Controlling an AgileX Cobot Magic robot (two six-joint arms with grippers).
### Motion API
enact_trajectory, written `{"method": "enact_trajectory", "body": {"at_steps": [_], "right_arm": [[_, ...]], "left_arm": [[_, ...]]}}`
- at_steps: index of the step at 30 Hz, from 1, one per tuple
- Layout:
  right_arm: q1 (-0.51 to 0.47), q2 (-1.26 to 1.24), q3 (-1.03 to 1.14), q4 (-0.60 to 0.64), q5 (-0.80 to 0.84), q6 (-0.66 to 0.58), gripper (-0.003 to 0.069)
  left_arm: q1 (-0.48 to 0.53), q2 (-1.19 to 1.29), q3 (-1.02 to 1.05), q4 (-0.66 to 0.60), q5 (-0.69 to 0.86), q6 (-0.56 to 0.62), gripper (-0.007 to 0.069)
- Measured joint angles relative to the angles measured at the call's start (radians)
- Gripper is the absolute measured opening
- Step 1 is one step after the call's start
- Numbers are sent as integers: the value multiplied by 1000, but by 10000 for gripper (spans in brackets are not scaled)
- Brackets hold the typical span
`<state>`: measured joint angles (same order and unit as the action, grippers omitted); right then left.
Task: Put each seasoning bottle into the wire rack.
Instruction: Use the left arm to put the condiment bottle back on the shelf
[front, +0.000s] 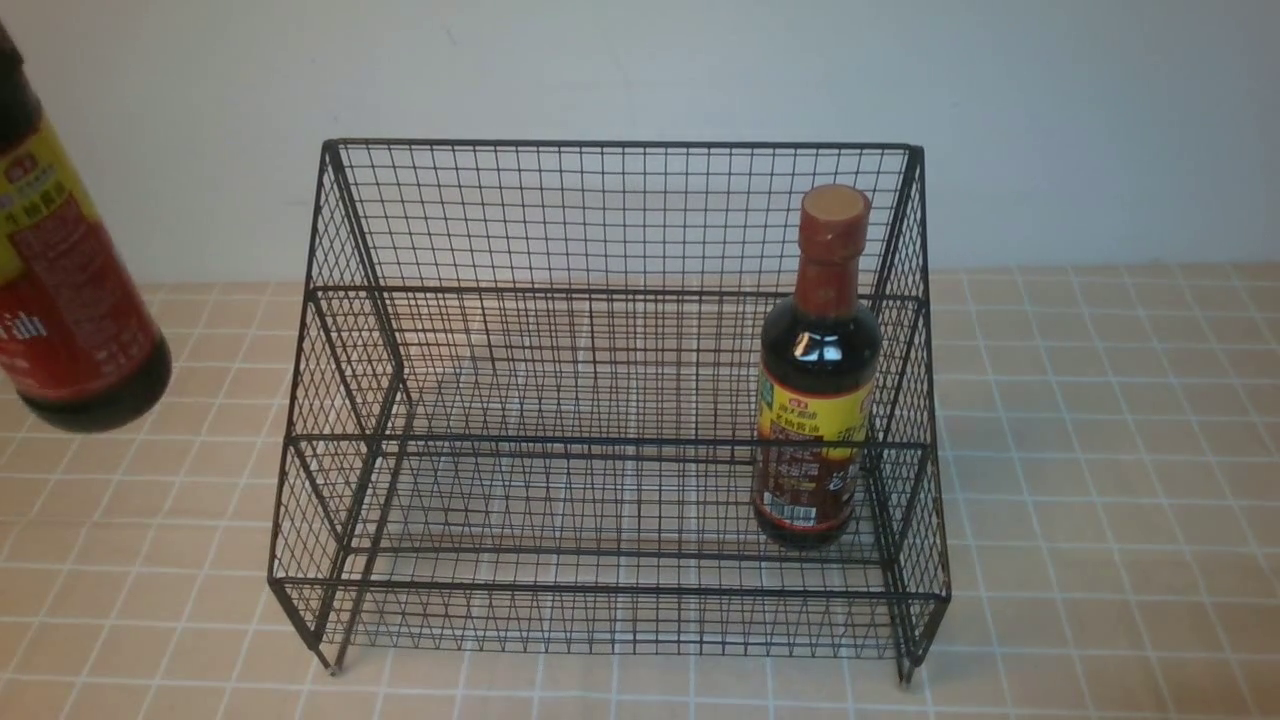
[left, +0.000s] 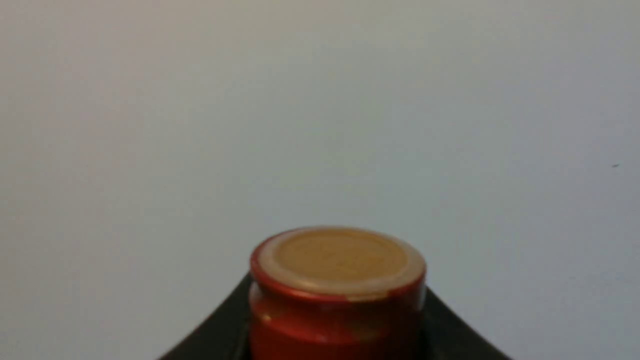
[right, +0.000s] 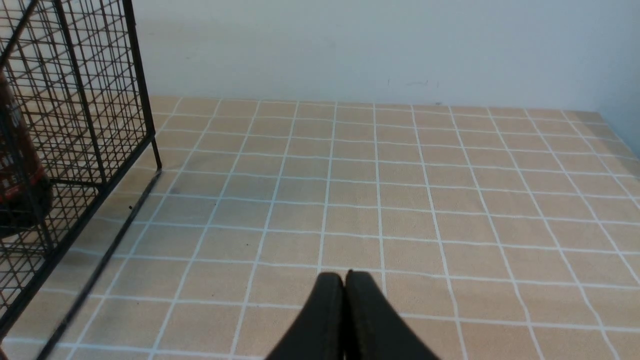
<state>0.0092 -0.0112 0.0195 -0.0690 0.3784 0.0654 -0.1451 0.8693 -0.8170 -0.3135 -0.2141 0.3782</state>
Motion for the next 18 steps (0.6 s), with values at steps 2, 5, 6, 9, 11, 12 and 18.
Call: {"method": "enact_trajectory", "body": {"at_steps": [2,5,6,9,11,12,18], "right_arm": [[0,0,0,0,0,0,-14],[0,0,0,0,0,0,-14],[0,0,0,0,0,0,-14],[0,0,0,0,0,0,-14],[0,0,0,0,0,0,-14],[0,0,0,0,0,0,-14],[0,0,0,0,0,0,-14]], "left_arm": [[-54,7,-1,14,1,-1,258],[-125,36,-1,18,-7,-1,258],[-150,55,-1,19,-24,-1,258],[-212,126,-1,21,-93,-1,258],[-241,178,-1,21,-149,-1,258],[-253,210,-1,21,-176,-1,258],[-267,344,-2,17,-271,-1,258]]}}
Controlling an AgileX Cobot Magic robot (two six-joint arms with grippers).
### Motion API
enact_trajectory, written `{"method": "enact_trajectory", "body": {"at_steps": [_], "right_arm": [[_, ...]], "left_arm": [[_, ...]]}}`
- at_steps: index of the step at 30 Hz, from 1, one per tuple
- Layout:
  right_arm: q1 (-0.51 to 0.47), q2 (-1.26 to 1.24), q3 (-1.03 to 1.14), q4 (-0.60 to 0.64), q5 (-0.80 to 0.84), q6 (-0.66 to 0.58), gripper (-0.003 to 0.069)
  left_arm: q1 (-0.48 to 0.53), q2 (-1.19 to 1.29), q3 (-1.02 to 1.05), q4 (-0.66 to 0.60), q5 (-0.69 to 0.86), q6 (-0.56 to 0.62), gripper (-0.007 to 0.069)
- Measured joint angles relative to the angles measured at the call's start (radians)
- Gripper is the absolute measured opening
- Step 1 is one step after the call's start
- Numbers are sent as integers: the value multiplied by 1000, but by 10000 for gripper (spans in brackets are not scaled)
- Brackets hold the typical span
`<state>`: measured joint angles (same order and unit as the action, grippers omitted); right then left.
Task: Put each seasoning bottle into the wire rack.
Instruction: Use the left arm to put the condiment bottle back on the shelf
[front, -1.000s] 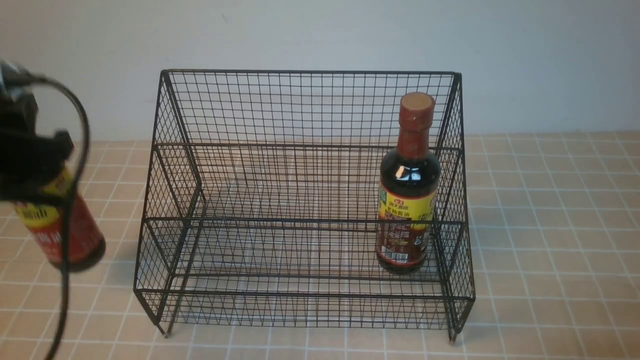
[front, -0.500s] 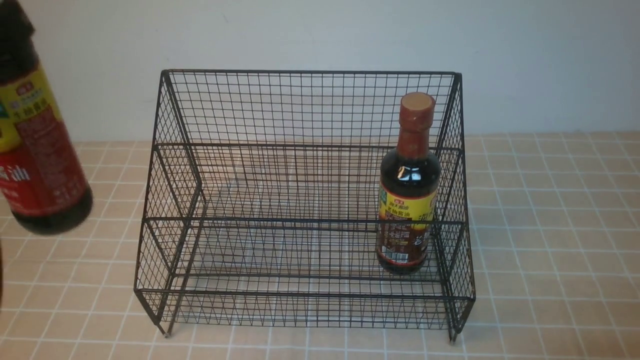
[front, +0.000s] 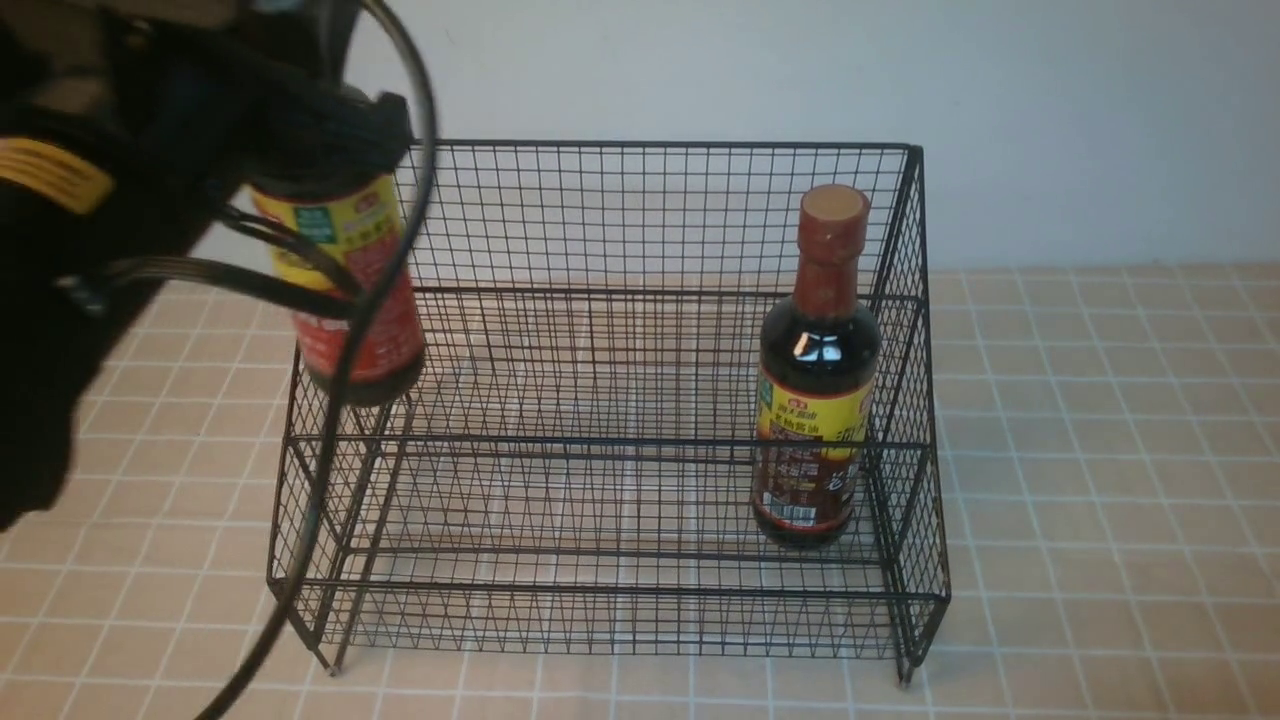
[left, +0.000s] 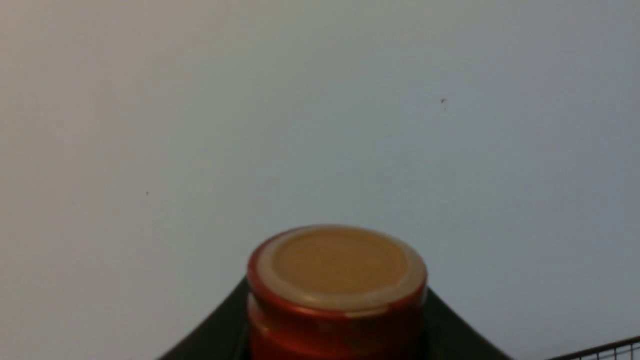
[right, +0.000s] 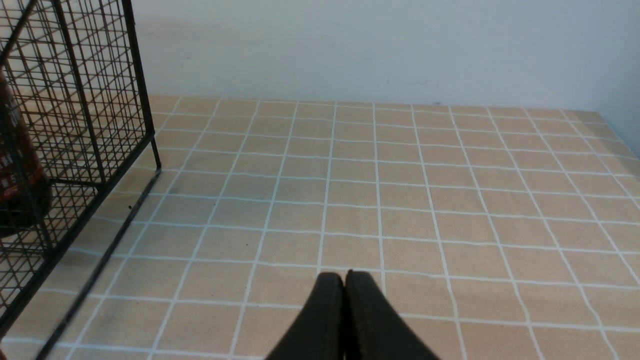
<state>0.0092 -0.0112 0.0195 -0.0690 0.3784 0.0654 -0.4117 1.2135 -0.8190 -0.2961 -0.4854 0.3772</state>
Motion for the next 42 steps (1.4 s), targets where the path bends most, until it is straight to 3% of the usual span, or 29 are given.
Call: {"method": "enact_trajectory", "body": {"at_steps": [16,22,25,29,42], "right_arm": [[0,0,0,0,0,19,-14],[0,0,0,0,0,23,-14],[0,0,0,0,0,23,-14],[0,0,0,0,0,23,-14],[0,0,0,0,0,23,-14]], "left_arm": [[0,125,0,-6,187,0,258],[0,126,0,-158,201,0,258],[0,126,0,-307,219,8,258],[0,126,0,-361,250,15,258],[0,125,-2,-235,293,52,265]]}}
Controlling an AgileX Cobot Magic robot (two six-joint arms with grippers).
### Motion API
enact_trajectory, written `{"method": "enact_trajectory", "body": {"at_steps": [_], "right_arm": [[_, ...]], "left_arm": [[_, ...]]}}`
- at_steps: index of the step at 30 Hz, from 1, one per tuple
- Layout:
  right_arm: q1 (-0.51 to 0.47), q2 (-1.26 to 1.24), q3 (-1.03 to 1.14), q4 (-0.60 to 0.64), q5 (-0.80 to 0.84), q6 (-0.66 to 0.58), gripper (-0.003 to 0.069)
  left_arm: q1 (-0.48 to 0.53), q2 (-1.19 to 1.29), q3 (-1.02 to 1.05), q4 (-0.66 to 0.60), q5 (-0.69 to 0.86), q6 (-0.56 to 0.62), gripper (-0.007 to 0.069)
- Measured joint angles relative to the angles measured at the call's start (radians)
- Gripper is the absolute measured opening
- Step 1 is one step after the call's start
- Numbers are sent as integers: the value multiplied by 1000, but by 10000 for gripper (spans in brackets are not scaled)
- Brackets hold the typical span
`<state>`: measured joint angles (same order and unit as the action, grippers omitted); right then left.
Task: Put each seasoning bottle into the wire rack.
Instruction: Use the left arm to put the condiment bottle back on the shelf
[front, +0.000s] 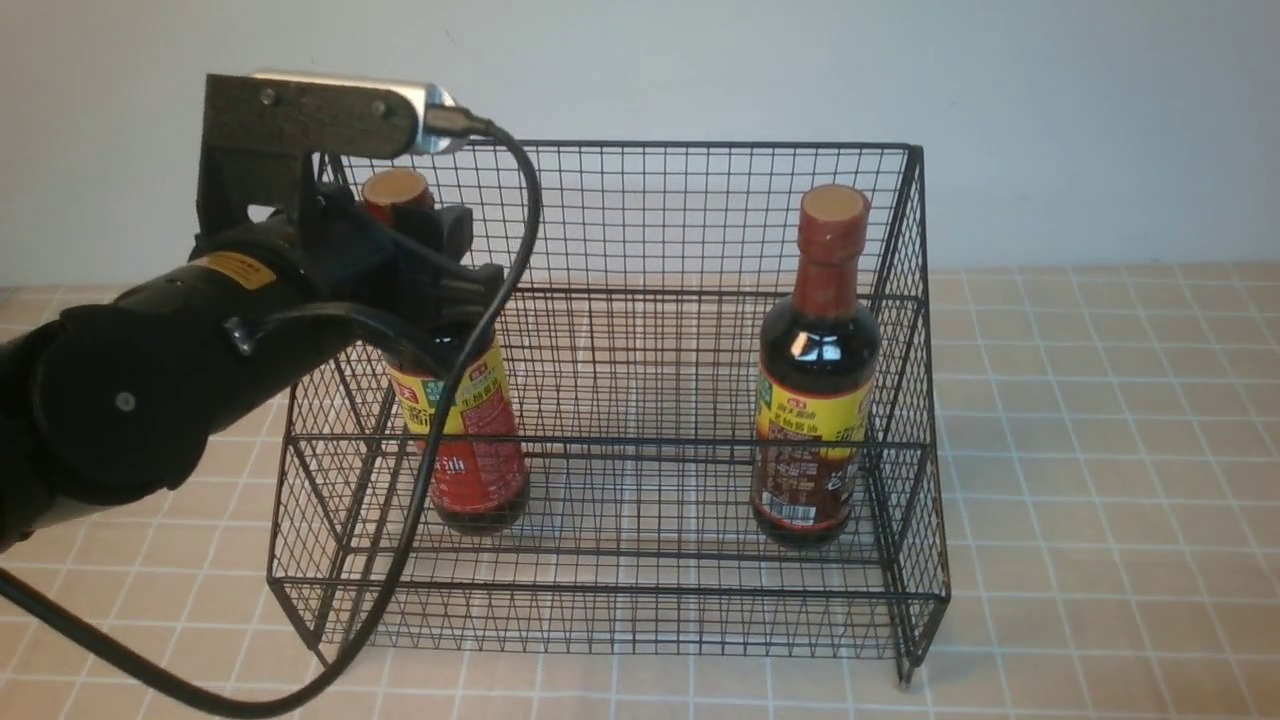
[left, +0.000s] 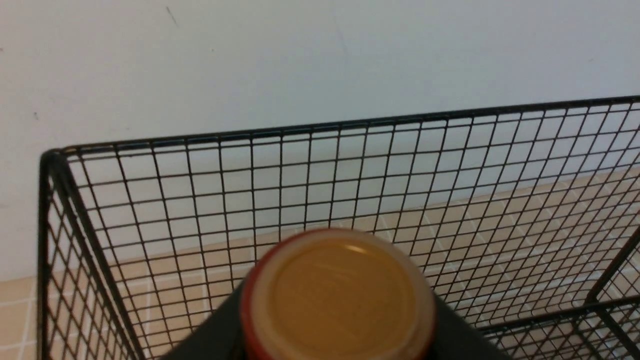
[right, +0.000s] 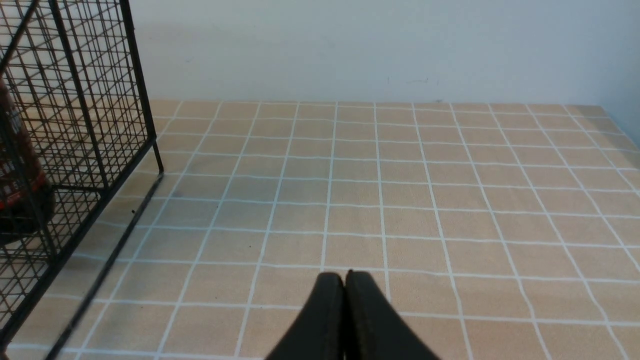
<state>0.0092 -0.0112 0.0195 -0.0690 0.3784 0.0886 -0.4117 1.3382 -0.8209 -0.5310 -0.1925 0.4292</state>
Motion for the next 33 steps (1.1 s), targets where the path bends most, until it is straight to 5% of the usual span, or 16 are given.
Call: {"method": "enact_trajectory", "body": {"at_steps": [20,33], "right_arm": [[0,0,0,0,0,0,-14],[0,0,0,0,0,0,-14]], "left_arm": [[0,17,-18,42,33,4,272],[0,-12,-18,47,9,8,512]]}}
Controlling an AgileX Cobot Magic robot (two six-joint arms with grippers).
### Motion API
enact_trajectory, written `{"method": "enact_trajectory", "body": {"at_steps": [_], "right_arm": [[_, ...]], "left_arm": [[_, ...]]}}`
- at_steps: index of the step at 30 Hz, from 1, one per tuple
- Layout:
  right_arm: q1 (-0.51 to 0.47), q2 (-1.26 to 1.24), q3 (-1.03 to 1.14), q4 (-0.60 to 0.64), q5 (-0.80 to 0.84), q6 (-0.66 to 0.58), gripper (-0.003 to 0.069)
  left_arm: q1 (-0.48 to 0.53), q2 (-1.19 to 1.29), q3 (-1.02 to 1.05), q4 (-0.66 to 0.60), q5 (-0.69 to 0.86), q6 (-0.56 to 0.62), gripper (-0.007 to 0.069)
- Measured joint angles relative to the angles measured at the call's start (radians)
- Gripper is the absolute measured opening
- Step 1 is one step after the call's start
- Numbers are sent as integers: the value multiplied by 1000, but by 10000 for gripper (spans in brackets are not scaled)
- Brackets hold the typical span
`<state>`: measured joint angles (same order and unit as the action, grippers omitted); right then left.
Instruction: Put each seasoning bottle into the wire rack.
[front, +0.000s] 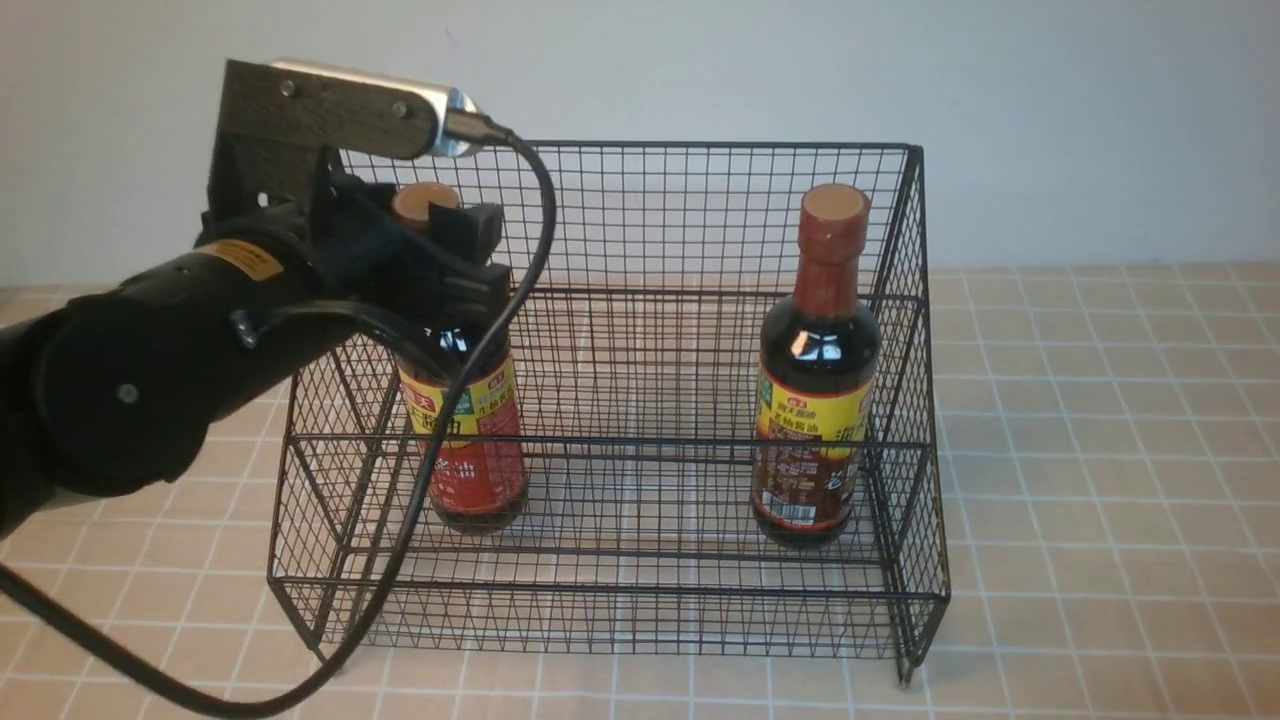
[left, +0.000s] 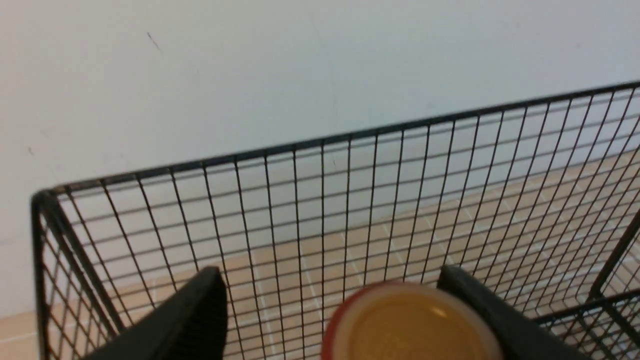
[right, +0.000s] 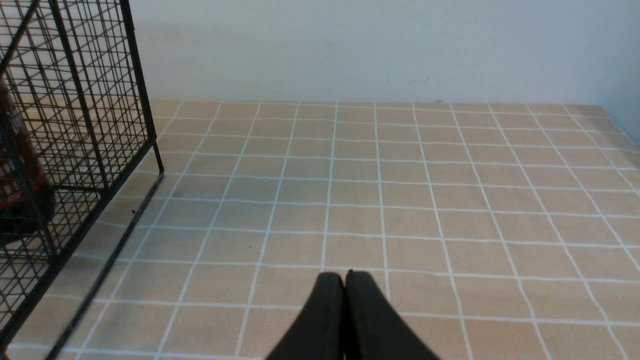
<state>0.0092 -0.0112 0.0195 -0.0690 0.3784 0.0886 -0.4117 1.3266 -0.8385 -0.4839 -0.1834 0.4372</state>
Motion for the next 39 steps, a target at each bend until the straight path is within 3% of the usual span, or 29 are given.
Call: {"method": "enact_trajectory", "body": {"at_steps": [9,14,20,23,32,35,39], "right_arm": [[0,0,0,0,0,0,-14],[0,0,0,0,0,0,-14],[0,0,0,0,0,0,-14],[0,0,0,0,0,1,-14],[0,0,0,0,0,7,-14],[0,0,0,0,0,7,-14],[0,0,0,0,0,8,-14]], "left_arm": [[0,-142,0,0,-7,101,521],[0,-264,0,-2,-17,123,449],[0,-443,0,-11,71,123,80],[0,-518,0,-48,208,123,8],[0,-625,6,-69,578,60,-7],[0,-635,19,-23,655,-16,-7],[0,-658,33,141,827,-172,-7]]}}
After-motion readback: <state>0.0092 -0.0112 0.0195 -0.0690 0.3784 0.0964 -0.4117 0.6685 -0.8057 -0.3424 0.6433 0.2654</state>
